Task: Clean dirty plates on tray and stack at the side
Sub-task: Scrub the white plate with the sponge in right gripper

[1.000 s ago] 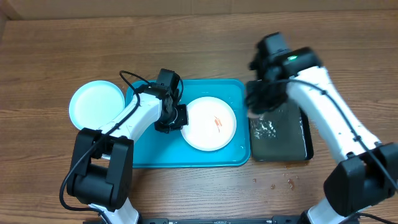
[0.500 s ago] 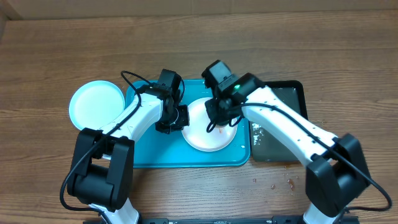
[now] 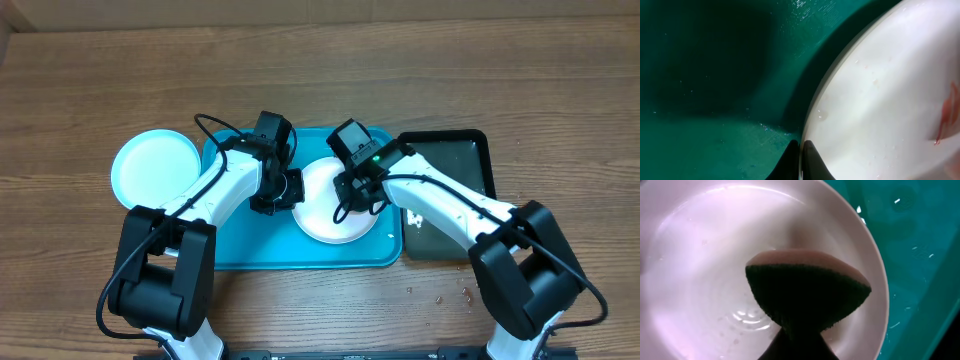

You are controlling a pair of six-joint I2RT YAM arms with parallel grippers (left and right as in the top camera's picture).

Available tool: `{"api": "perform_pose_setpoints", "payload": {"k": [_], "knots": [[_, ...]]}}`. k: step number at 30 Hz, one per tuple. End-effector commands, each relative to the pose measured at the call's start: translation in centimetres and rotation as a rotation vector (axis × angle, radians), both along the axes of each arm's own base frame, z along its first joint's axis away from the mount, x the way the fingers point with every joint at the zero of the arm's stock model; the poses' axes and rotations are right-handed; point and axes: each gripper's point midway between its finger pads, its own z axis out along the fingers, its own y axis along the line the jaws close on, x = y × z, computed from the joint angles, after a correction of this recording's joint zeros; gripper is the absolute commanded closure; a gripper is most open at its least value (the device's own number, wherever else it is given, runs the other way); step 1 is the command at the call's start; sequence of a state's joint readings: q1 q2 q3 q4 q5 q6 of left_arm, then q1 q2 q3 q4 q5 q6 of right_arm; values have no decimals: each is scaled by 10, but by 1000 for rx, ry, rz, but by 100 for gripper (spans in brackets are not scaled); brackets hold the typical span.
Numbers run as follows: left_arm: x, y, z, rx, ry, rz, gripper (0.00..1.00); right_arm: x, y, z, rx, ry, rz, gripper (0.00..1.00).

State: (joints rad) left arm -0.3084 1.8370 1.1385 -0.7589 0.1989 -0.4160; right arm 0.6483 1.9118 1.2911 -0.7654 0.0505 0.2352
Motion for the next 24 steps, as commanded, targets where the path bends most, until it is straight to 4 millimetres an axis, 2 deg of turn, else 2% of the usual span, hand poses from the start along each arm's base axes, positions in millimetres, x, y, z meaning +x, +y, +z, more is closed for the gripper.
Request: {"api": "perform_pose_setpoints", "payload": {"k": [1, 11, 17, 19, 24], "knots": [[-5, -3, -6, -1, 21, -21, 96, 0, -14, -19, -67, -2, -22, 90], [-5, -3, -6, -1, 20, -21, 96, 4, -10, -15, -52, -9, -21, 82], [-5, -3, -6, -1, 20, -21, 96, 12, -4, 7, -41, -24, -21, 68], [-5, -3, -6, -1, 20, -21, 96, 13, -3, 12, -41, -22, -21, 57], [-5, -3, -6, -1, 20, -21, 96, 9, -1, 15, -29, 2, -16, 52]]}}
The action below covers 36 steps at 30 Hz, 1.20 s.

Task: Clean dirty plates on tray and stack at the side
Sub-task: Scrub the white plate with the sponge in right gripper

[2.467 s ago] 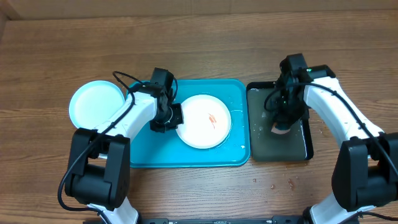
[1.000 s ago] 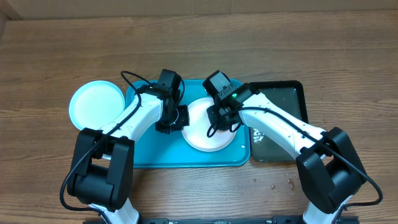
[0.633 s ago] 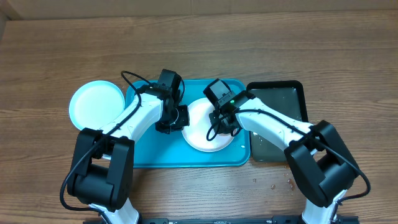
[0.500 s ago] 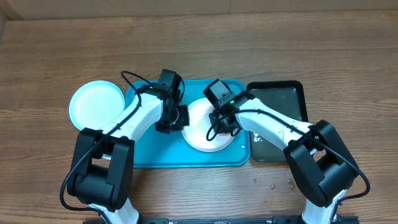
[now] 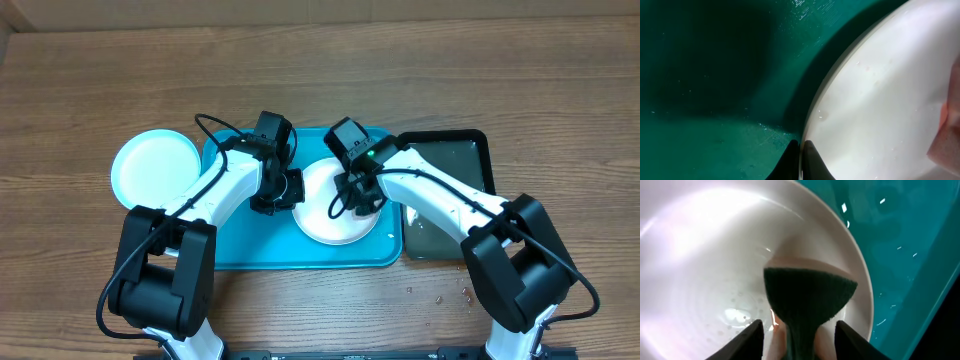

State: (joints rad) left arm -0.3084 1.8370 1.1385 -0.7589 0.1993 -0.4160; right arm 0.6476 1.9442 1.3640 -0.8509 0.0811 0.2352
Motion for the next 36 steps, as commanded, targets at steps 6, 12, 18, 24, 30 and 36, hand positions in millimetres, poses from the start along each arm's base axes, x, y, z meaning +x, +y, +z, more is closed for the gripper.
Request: {"api": "perform_pose_setpoints", "payload": {"k": [6, 12, 18, 24, 30, 36], "knots": [[-5, -3, -6, 0, 20, -21, 96, -2, -2, 6, 1, 11, -8, 42], [-5, -3, -6, 0, 21, -21, 96, -6, -7, -5, -9, 19, -10, 57], [-5, -3, -6, 0, 23, -21, 96, -6, -8, -8, -7, 16, -14, 67], [-5, -3, -6, 0, 23, -21, 96, -4, -9, -12, -10, 2, -16, 96], [-6, -3, -6, 1, 24, -21, 95, -5, -10, -26, 6, -12, -41, 96], [-6, -3, -7, 1, 24, -24, 96, -12, -4, -34, 71, 29, -93, 96]]}}
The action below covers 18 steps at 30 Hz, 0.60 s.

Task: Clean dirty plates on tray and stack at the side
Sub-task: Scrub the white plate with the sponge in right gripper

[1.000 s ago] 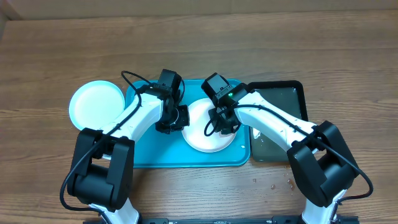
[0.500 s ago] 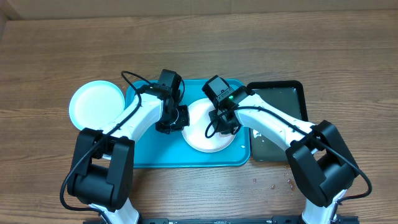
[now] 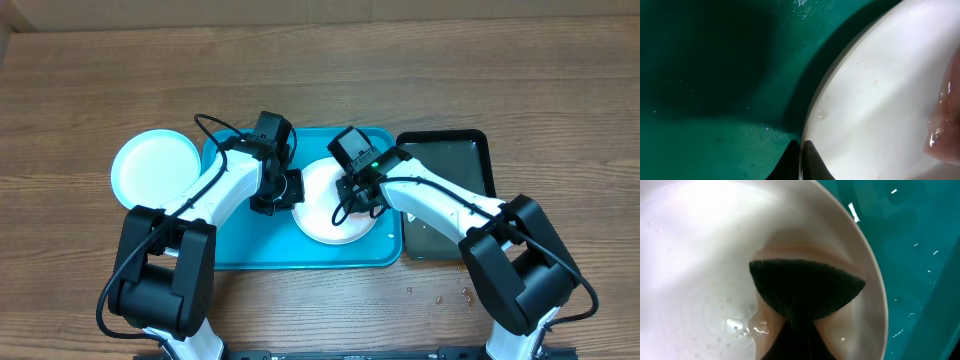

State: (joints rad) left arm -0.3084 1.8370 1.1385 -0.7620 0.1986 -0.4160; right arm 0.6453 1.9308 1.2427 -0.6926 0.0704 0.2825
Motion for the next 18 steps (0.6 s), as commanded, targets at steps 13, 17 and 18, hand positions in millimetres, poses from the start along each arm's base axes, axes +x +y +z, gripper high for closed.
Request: {"api": "perform_pose_setpoints", "payload": {"k": [13, 17, 18], "knots": [[-5, -5, -6, -1, 19, -33, 96, -52, 36, -21, 285, 249, 38, 96], [-5, -5, -6, -1, 19, -34, 96, -66, 61, -10, 442, 304, 156, 96], [-5, -5, -6, -1, 19, -34, 96, -69, 68, -4, 490, 313, 193, 96]]}}
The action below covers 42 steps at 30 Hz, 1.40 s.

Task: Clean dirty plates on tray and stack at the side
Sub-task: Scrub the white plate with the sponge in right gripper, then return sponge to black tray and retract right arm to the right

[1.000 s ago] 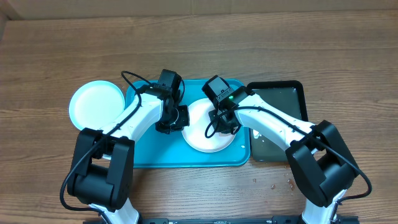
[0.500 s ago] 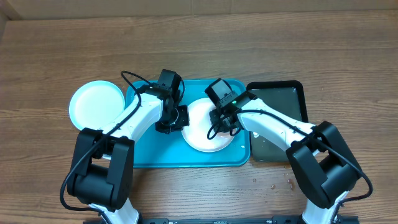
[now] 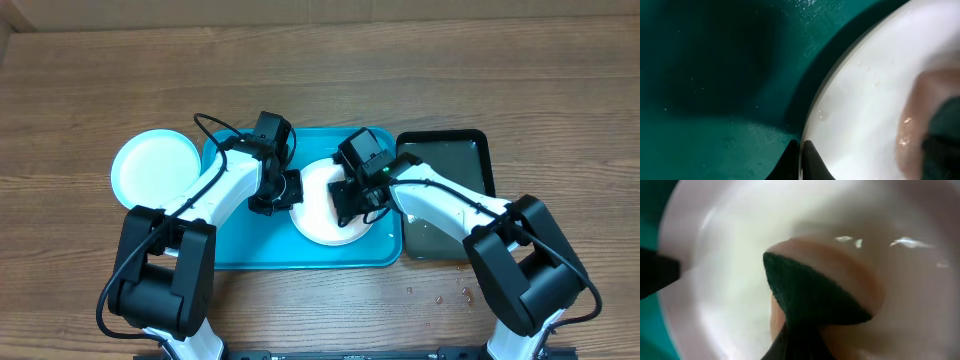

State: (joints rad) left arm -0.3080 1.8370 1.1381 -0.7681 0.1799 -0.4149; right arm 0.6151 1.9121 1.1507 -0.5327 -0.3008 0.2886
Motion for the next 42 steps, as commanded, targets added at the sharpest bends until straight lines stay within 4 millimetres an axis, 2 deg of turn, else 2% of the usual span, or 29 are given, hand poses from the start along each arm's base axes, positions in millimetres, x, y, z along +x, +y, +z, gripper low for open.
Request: {"api": "perform_pose_setpoints", "payload": {"k": [1, 3, 7, 11, 13, 15, 16, 20, 24, 27, 33, 42], "knots": [[-5, -8, -6, -21, 19, -35, 96, -45, 33, 5, 215, 150, 182, 96], [-5, -8, -6, -20, 20, -35, 96, -42, 43, 22, 302, 133, 242, 96], [-7, -8, -6, -18, 25, -35, 96, -9, 38, 58, 340, 68, 199, 96], [-8, -6, -6, -9, 29, -35, 96, 18, 18, 104, 356, 1, 156, 96], [-7, -6, -6, -10, 28, -35, 96, 25, 3, 118, 339, -14, 135, 96], [-7, -6, -6, -10, 28, -34, 95, 30, -21, 123, 271, -19, 74, 96], [-7, -6, -6, -10, 28, -34, 95, 32, -32, 122, 236, -22, 47, 96], [-7, -6, -6, -10, 27, -35, 92, 39, -99, 105, 3, -3, -108, 96], [-6, -6, -6, -11, 24, -34, 92, 36, -166, 86, -211, 51, -241, 96], [-6, -6, -6, -11, 24, -34, 91, 29, -193, 76, -285, 88, -290, 96], [-4, -7, -6, -14, 16, -34, 91, 25, -225, 58, -394, 85, -339, 96], [-4, -7, -6, -15, 12, -34, 91, 22, -229, 21, -401, 51, -347, 96]]}}
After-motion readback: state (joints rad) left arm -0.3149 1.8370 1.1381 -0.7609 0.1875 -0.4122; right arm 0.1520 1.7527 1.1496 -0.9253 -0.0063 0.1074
